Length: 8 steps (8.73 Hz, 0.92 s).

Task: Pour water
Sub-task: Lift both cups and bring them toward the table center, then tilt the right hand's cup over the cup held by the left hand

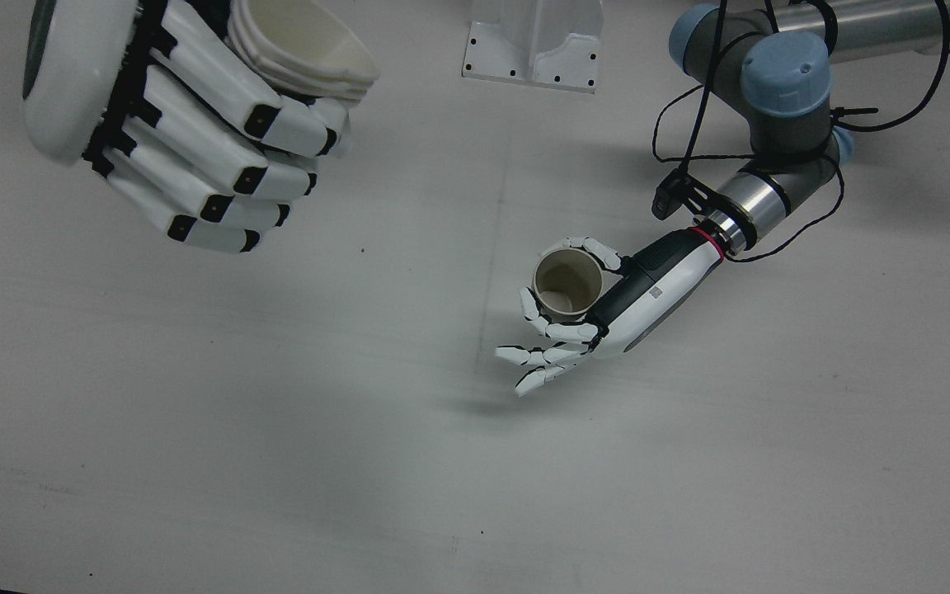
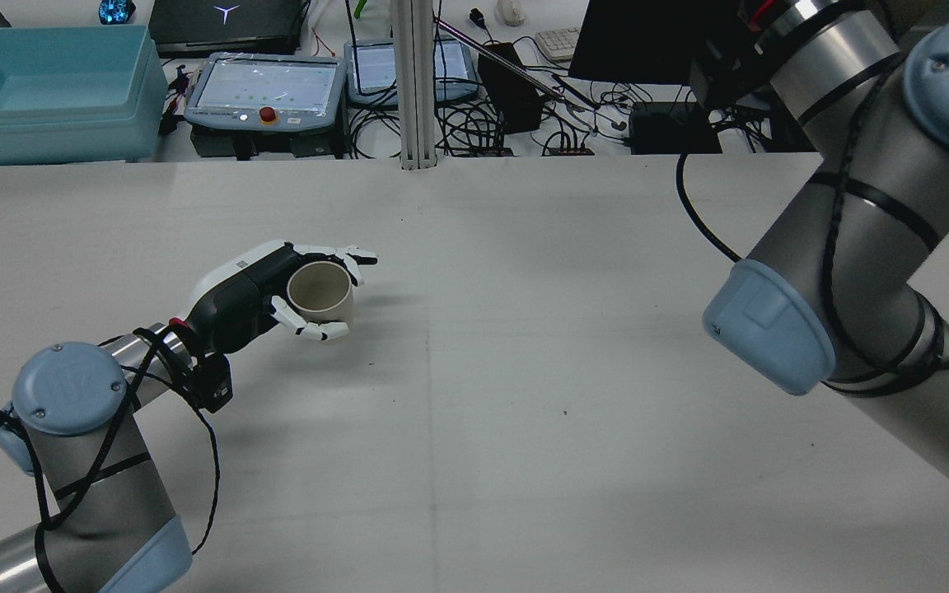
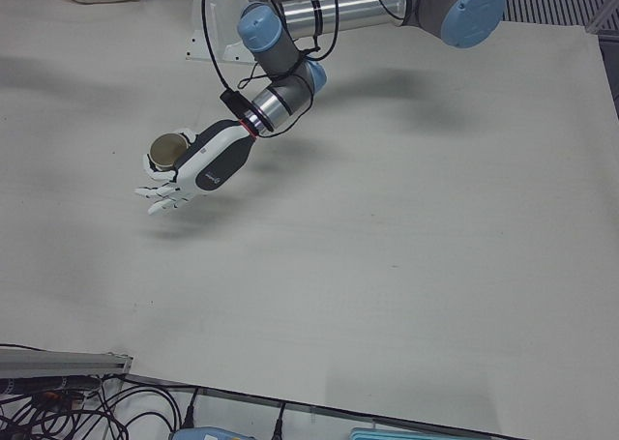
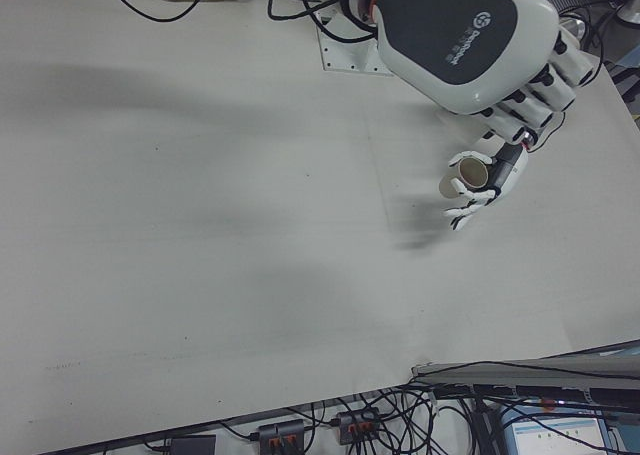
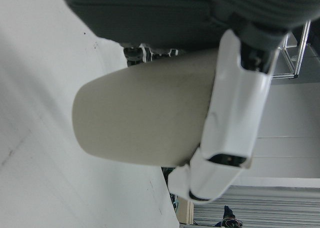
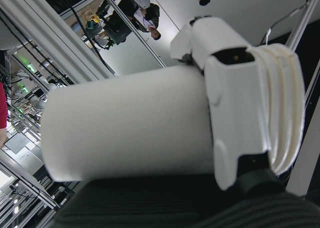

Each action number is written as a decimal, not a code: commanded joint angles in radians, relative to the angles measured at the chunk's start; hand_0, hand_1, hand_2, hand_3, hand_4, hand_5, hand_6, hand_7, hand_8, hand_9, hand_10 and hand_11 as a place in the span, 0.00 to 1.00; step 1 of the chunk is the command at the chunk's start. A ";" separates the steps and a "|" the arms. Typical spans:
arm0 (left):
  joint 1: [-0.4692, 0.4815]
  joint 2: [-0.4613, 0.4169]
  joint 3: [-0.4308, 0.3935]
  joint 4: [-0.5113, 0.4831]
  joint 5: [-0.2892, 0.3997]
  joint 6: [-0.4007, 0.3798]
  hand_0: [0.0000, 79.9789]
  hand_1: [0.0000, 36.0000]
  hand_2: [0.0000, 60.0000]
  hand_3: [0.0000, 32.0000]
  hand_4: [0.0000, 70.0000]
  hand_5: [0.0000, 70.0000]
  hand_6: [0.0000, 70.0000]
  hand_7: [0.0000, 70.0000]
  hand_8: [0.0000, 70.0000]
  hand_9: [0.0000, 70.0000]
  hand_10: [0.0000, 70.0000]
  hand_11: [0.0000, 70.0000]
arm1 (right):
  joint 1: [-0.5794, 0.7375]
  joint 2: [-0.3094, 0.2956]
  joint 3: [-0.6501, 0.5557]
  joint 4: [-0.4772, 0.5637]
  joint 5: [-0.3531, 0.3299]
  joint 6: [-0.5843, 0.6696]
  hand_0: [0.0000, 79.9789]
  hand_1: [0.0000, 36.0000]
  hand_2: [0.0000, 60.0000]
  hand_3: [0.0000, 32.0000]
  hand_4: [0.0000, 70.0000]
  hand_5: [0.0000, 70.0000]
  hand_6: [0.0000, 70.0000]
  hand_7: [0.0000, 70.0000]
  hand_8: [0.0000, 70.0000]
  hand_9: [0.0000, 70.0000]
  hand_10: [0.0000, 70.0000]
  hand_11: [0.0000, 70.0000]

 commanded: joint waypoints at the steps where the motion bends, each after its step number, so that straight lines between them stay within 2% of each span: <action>1: 0.000 -0.095 -0.002 0.060 0.000 -0.004 1.00 1.00 1.00 0.00 1.00 1.00 0.36 0.28 0.13 0.09 0.08 0.16 | -0.139 0.013 -0.073 -0.006 0.019 -0.285 1.00 1.00 1.00 0.00 1.00 1.00 1.00 1.00 0.63 0.80 0.51 0.76; 3: -0.002 -0.112 -0.006 0.073 0.000 -0.005 1.00 1.00 1.00 0.00 1.00 1.00 0.36 0.28 0.13 0.09 0.08 0.16 | -0.254 0.012 -0.074 -0.007 0.097 -0.406 1.00 1.00 1.00 0.00 1.00 1.00 0.93 1.00 0.59 0.75 0.47 0.71; 5: -0.005 -0.109 -0.007 0.077 0.000 -0.024 1.00 1.00 1.00 0.00 1.00 1.00 0.36 0.28 0.13 0.09 0.08 0.16 | -0.301 -0.035 -0.078 -0.006 0.131 -0.444 1.00 1.00 1.00 0.00 1.00 1.00 0.89 1.00 0.57 0.73 0.45 0.69; 6: -0.009 -0.101 -0.006 0.077 -0.002 -0.037 1.00 1.00 1.00 0.00 1.00 1.00 0.36 0.28 0.13 0.09 0.07 0.15 | -0.275 -0.086 -0.046 -0.004 0.134 -0.428 1.00 1.00 1.00 0.00 1.00 1.00 0.88 1.00 0.56 0.72 0.45 0.69; 7: -0.015 -0.095 -0.006 0.060 -0.002 -0.041 1.00 1.00 1.00 0.00 1.00 1.00 0.35 0.28 0.13 0.09 0.07 0.15 | -0.229 -0.147 0.026 -0.003 0.137 -0.358 1.00 1.00 1.00 0.00 1.00 1.00 0.87 1.00 0.56 0.72 0.46 0.70; 8: -0.015 -0.039 -0.009 0.013 -0.003 -0.044 1.00 1.00 1.00 0.00 1.00 1.00 0.35 0.28 0.13 0.09 0.08 0.15 | -0.172 -0.204 0.051 0.005 0.137 -0.216 1.00 1.00 1.00 0.00 1.00 1.00 0.84 1.00 0.54 0.69 0.46 0.71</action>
